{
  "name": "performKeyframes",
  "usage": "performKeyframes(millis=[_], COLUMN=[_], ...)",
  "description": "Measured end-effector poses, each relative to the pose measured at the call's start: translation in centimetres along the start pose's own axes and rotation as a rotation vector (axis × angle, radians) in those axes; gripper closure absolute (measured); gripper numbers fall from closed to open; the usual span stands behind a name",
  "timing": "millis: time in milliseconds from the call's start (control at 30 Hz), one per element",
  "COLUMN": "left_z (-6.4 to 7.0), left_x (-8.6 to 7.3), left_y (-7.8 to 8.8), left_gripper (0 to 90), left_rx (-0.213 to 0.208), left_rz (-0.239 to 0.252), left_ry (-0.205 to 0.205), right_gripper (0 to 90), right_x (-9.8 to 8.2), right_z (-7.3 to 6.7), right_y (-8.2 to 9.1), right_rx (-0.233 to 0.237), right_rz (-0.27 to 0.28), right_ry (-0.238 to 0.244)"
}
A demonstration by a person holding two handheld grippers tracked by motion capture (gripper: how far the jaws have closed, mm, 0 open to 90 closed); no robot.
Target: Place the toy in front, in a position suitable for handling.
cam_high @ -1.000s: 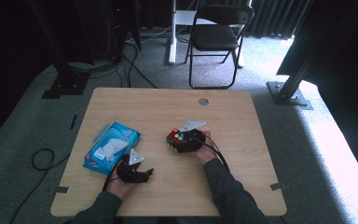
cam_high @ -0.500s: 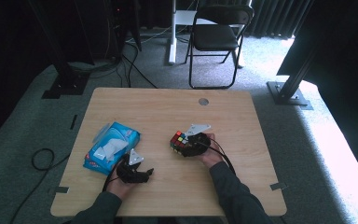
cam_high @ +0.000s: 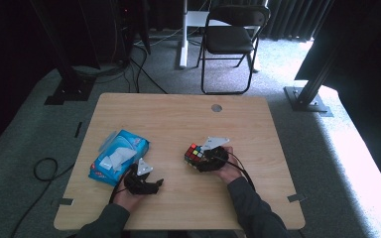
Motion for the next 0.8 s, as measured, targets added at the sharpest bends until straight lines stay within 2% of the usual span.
performKeyframes(millis=[267, 300, 567, 800], left_z=[0.0, 0.0, 0.0, 0.0], left_x=[0.0, 0.0, 0.0, 0.0], left_y=[0.0, 0.0, 0.0, 0.0], left_gripper=[26.7, 26.7, 26.5, 26.4], left_rx=[-0.001, -0.001, -0.001, 0.0], left_rz=[0.0, 0.0, 0.002, 0.003], left_ry=[0.001, 0.001, 0.001, 0.002], right_gripper=[34.0, 34.0, 34.0, 34.0], right_x=[-0.9, -1.2, -1.8, -2.4], right_z=[-0.2, -0.3, -0.3, -0.4], right_y=[0.3, 0.3, 0.5, 0.4], right_rx=[-0.003, 0.009, 0.016, 0.009], right_rz=[0.003, 0.002, -0.005, -0.007], right_ry=[-0.009, -0.003, 0.002, 0.0])
Point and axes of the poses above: each handheld gripper's, and its own axes: y roughly backward along the jaws, x roughly out of its top, z roughly to its right, the point moved 6 cm from there along -y, roughly forward along the jaws, and after that the axes turned 13 degrees about x, right-handed, at the moved point
